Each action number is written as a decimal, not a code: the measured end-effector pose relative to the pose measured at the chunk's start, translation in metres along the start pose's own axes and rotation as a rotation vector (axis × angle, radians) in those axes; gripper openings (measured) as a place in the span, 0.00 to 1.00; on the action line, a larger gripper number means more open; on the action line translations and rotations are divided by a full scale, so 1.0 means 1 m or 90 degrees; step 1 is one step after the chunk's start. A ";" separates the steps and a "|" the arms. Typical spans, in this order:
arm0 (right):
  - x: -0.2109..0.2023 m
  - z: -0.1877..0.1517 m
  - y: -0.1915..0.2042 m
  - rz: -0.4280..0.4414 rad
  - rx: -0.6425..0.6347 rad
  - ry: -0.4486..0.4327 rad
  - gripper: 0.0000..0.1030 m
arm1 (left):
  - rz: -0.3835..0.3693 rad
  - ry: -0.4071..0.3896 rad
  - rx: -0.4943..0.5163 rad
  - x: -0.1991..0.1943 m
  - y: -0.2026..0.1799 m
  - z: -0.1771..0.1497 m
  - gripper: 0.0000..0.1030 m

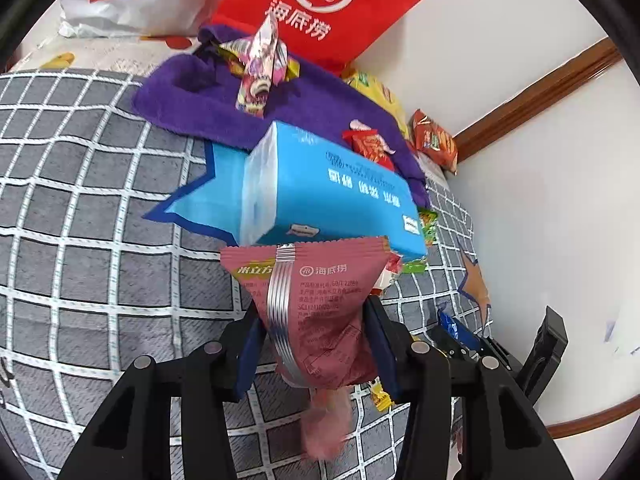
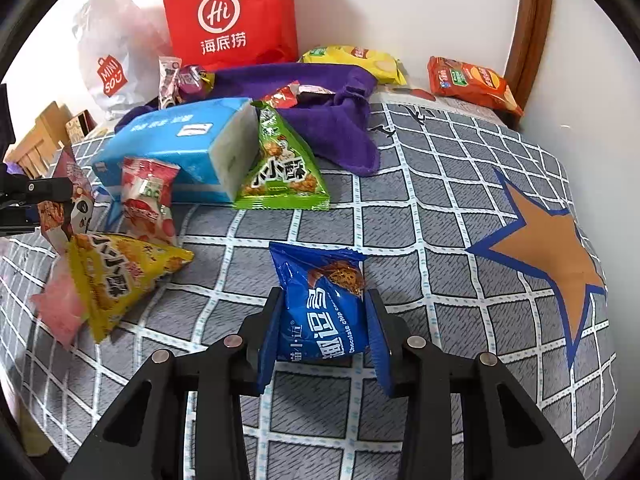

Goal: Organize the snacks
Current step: 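Carry the blue packet and pink bag with both tools over the purple towel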

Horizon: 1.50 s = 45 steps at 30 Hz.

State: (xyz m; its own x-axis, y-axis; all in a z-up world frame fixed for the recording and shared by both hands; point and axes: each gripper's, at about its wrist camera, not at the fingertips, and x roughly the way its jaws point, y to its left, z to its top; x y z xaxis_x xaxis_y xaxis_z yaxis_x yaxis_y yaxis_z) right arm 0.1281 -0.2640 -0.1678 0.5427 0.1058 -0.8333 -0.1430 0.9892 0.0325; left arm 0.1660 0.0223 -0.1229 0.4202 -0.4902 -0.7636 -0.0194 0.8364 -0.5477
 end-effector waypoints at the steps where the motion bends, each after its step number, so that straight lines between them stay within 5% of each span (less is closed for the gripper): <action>1: -0.002 0.000 0.000 0.000 0.003 -0.001 0.38 | -0.003 -0.003 0.001 -0.004 0.001 0.000 0.44; 17: -0.046 0.021 0.020 -0.007 0.039 -0.047 0.38 | -0.033 -0.060 0.023 -0.056 0.002 0.009 0.44; 28: -0.063 0.064 0.038 -0.031 0.060 -0.079 0.38 | 0.013 -0.114 0.080 -0.080 -0.013 0.035 0.44; 45: -0.068 0.146 0.034 -0.024 0.073 -0.129 0.38 | 0.020 -0.150 0.090 -0.078 -0.027 0.099 0.44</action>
State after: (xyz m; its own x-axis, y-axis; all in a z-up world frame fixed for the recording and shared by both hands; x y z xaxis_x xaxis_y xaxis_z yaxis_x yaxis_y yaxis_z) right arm 0.2072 -0.2228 -0.0293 0.7023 0.0749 -0.7080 -0.0310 0.9967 0.0746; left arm 0.2238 0.0617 -0.0145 0.6210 -0.4065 -0.6702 0.0843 0.8847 -0.4585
